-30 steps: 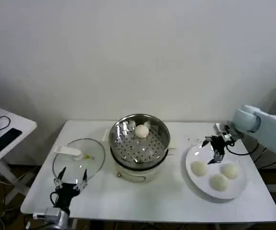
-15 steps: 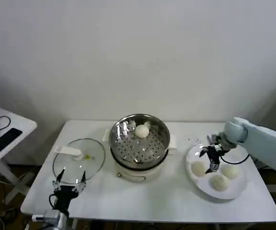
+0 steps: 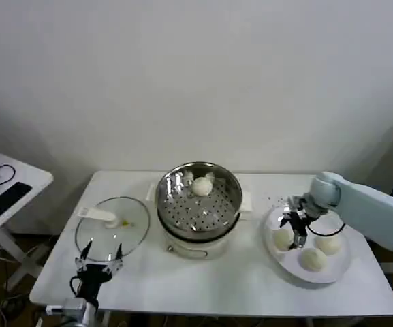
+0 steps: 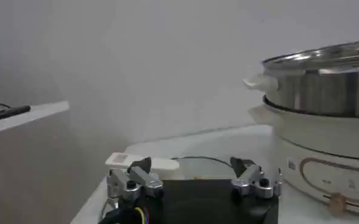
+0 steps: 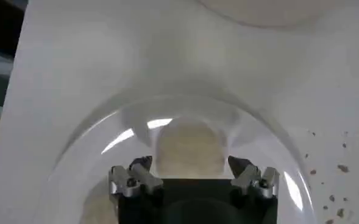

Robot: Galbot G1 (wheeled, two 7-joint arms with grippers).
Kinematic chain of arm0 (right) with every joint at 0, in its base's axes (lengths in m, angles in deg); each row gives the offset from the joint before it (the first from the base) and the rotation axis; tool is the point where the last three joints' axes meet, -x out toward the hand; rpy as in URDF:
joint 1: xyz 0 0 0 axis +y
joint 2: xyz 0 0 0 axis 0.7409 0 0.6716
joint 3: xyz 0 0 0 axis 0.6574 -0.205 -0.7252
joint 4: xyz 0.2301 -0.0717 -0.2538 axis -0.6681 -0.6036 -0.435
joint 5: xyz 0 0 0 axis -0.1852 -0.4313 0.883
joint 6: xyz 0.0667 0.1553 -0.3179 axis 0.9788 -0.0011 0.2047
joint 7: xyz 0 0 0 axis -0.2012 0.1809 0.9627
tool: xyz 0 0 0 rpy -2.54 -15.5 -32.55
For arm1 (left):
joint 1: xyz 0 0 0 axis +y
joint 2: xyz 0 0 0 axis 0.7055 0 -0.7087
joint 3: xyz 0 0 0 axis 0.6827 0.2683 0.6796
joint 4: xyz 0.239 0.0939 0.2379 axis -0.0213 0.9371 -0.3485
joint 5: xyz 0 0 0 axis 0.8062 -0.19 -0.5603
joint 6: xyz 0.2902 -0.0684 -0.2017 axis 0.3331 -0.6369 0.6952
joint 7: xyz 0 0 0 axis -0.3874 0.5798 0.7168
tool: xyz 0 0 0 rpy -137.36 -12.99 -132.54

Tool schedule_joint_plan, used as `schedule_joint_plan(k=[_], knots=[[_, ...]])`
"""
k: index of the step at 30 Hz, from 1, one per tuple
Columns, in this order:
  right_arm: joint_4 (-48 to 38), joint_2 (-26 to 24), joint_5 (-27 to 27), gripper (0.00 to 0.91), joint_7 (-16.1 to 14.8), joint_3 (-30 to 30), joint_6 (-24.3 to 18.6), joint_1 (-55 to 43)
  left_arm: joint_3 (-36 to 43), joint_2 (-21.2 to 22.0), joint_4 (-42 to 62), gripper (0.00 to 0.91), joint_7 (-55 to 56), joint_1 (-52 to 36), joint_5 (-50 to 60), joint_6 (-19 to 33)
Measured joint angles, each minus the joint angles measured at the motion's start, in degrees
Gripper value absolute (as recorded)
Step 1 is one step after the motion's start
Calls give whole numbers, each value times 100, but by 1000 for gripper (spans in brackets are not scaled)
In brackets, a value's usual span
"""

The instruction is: Take steamed baozi put them in steamer then cover it.

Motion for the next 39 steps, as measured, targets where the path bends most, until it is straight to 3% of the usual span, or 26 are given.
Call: schedule_joint_plan(k=[8,26,39], knots=[[-60,57,44,766,-41,76,-5,81,-11,0,7,907,3,4,-2,2],[-49,-18,-130,756,-3,-16,61,-128,-16,4,30,907,-1,14,-8,24],[-71,15,-964,756,-128,-955,95,-1660,54,33,-93,907,-40,69,-2,58]])
